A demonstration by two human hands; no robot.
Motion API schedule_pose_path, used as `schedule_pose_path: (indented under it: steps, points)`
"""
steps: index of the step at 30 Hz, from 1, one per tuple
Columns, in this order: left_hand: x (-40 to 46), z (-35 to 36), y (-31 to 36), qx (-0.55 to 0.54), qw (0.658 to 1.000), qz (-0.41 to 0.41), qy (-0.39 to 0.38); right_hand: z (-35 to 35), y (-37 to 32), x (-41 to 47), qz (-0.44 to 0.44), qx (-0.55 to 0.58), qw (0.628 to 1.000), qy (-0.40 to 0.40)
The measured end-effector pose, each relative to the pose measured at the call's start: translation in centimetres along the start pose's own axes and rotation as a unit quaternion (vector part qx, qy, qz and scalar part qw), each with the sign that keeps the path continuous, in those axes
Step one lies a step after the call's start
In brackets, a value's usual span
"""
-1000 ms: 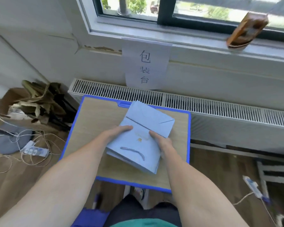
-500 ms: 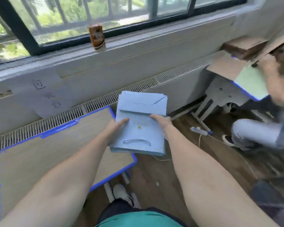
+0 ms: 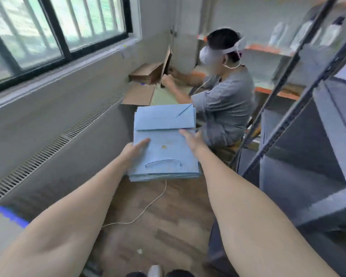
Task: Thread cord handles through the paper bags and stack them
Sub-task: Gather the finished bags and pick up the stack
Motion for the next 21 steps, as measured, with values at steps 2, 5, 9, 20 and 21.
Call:
schedule_pose_path:
  steps: [2,5,9,20,21]
  points:
    - [0.4,2.1,2.3,0.028,0.999,0.024,-0.026,-3.1,-1.7,-0.2,0.001,0.008,0.999,0.038]
    - [1.0,4.7,4.8,0.071,0.993,0.064,-0.070,-6.8,-2.2,0.0,-0.001,0.019,0.996,0.085]
    - [1.0,7.0,4.8,0.113,0.987,0.050,-0.104,-9.2,-0.9,-1.0,0.024,0.041,0.992,0.114]
    - [-6.3,6.8,-1.8,0.100,0.994,-0.035,0.007,-10.0,4.5,-4.1,0.045,-0.011,0.999,0.003]
    - [-7.7,6.8,-2.3,0.094,0.995,-0.039,0.024,-10.2,4.6,-4.6,0.038,-0.014,0.999,-0.015]
Point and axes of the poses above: each hand's wrist, its own x-axis towards the middle knuckle, its own z-axis out of the palm, y = z × x, the point moved 6 cm from there along x, towards the middle knuckle, and after that the axes turned 5 degrees about y, right-handed, at the moved point
